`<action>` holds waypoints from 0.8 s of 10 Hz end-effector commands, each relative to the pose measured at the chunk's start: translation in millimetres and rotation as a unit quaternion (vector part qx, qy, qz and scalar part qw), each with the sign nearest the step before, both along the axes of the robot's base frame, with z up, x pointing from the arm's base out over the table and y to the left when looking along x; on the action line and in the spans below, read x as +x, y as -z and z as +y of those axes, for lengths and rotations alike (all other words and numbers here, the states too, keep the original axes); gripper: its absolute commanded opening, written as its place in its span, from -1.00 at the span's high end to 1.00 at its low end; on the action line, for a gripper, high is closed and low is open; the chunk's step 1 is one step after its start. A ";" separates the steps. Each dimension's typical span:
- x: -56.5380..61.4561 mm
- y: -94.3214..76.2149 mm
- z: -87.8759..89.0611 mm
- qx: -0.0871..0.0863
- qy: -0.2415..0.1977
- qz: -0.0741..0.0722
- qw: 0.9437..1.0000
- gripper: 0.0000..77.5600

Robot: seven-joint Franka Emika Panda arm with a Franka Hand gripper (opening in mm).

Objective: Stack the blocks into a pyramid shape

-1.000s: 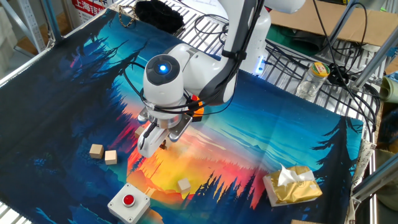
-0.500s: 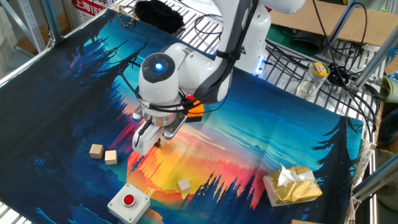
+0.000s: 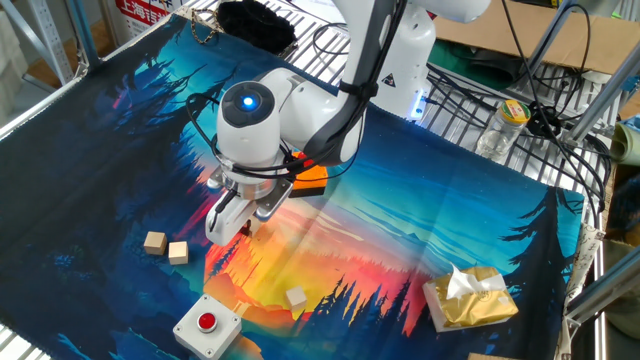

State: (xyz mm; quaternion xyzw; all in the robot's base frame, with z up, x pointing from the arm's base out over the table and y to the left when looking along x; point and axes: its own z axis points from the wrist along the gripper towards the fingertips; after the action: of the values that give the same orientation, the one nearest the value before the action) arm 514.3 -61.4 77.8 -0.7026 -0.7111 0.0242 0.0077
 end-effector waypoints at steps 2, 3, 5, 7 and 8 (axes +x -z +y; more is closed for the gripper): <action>-1.3 2.9 -3.5 0.007 -0.005 -0.004 1.000 0.97; -1.3 2.9 -3.5 0.007 -0.004 -0.005 1.000 0.97; -1.9 3.1 -3.4 0.009 -0.007 -0.008 1.000 0.97; -2.0 3.1 -3.3 0.010 -0.014 -0.008 1.000 0.97; -2.0 3.1 -3.3 0.013 -0.030 -0.007 0.999 0.97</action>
State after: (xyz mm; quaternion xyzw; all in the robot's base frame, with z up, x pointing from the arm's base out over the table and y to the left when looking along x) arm 511.6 -64.7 73.7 -0.6924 -0.7213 0.0126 0.0099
